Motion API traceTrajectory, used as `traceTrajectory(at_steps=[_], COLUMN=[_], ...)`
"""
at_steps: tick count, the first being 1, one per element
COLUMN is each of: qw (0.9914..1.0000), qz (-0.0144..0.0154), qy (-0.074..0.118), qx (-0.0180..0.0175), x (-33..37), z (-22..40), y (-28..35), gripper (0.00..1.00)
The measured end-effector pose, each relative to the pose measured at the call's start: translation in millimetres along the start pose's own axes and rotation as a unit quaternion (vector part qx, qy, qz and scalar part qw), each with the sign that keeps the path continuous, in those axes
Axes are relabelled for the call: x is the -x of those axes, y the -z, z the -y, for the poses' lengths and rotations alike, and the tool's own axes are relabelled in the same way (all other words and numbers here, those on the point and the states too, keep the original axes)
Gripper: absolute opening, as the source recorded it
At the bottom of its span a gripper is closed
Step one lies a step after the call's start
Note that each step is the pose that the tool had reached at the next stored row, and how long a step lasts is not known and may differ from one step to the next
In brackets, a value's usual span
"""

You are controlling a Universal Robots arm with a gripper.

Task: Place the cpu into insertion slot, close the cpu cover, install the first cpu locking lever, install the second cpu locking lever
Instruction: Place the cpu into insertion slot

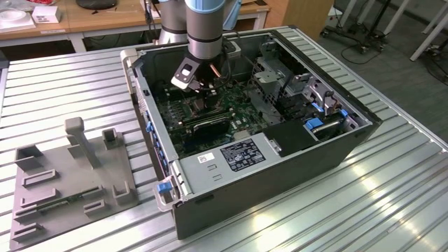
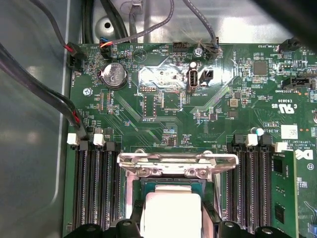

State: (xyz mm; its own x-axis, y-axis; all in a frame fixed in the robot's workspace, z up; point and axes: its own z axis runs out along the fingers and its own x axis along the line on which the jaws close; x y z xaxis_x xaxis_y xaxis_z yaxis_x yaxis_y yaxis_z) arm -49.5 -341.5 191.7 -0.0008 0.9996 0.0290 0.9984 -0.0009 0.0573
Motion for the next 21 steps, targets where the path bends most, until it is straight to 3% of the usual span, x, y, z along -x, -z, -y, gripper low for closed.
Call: traceTrajectory(at_steps=[14, 16, 17, 21], qw=[1.00000, 1.00000, 1.00000, 1.00000], qz=[-0.0006, -0.0008, -0.0006, -0.0002], qy=[0.000, 0.000, 0.000, 0.000], qx=[0.0005, 0.0006, 0.0004, 0.0001], x=[-0.2, -0.3, -0.2, -0.1], z=[-0.1, -0.2, -0.1, 0.0], y=[-0.7, -1.0, -0.8, -0.5], gripper=[0.54, 0.55, 0.61, 0.61])
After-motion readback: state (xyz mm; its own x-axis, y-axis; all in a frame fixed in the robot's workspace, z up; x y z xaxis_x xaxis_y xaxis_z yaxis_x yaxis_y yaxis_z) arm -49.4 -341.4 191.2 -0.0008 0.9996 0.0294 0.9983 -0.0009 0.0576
